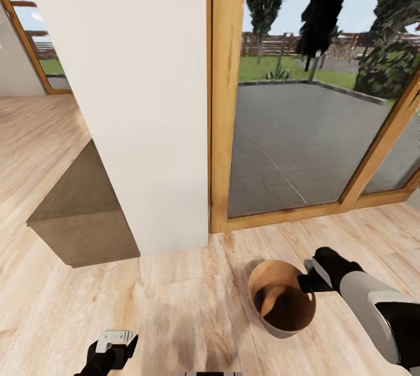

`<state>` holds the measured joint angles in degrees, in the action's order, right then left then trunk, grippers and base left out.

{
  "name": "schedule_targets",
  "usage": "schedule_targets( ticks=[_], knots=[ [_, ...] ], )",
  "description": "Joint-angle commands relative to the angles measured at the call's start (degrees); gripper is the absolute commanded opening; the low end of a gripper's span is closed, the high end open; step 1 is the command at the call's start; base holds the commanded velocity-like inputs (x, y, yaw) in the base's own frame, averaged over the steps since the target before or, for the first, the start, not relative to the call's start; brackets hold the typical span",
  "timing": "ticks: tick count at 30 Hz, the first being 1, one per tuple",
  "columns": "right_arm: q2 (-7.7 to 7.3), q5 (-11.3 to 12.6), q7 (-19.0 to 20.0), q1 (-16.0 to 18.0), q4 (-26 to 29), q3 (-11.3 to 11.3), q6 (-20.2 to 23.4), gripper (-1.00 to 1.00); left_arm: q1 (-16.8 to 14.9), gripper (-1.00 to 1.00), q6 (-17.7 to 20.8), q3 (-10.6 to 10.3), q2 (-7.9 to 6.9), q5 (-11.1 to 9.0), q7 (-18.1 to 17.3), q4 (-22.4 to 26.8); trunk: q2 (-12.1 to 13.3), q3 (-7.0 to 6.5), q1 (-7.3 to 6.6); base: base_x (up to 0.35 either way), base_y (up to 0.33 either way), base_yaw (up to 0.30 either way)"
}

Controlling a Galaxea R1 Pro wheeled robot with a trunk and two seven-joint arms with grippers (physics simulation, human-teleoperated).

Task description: Put the three can of soda from the living room inside the tash can in the kitchen.

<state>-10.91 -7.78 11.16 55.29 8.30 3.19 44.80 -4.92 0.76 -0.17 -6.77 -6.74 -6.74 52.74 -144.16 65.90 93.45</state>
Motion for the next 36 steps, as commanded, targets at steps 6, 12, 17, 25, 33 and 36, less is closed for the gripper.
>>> schedule_targets(
  ticks=[6, 12, 17, 25, 33, 36],
  knots=[
    [0.15, 1.66, 0.43, -1.0, -0.05, -0.73, -3.28, -1.0, 0.0, 1.0, -0.03, 0.0, 0.0, 0.05, -0.01, -0.03, 0.08, -1.34, -0.16, 0.0, 0.0, 0.0],
    [0.18, 1.7, 0.5, -1.52, -0.09, -0.78, -3.73, -1.0, 0.0, 1.0, -0.05, 0.0, 0.0, 0.06, 0.0, -0.04, 0.16, -2.67, -0.31, 0.0, 0.0, 0.0],
    [0.29, 1.78, 0.52, -2.34, -0.07, -0.86, -3.89, -1.0, 0.0, 1.0, -0.05, 0.0, 0.0, 0.06, 0.01, -0.05, 0.23, -3.78, -0.44, 0.0, 0.0, 0.0],
    [0.38, 1.88, 0.99, -2.96, -0.13, -1.01, -6.42, -1.0, 0.0, 1.0, 0.02, 0.04, 0.0, 0.06, 0.03, -0.09, 0.34, -5.55, -0.65, 0.0, 0.0, 0.0],
    [1.44, 1.81, 0.53, -4.61, -0.11, -1.04, -9.94, -1.0, -0.05, 1.0, 0.16, 0.09, 0.0, 0.05, 0.05, -0.83, 0.44, -7.32, -0.85, 0.0, 0.0, 0.0],
    [1.88, 1.87, 0.48, -4.99, -0.14, -1.11, -12.12, -1.0, -0.08, 1.0, 0.32, 0.09, 0.0, 0.06, 0.05, -1.13, 0.48, -7.99, -0.93, 0.0, 0.0, 0.0]
  ],
)
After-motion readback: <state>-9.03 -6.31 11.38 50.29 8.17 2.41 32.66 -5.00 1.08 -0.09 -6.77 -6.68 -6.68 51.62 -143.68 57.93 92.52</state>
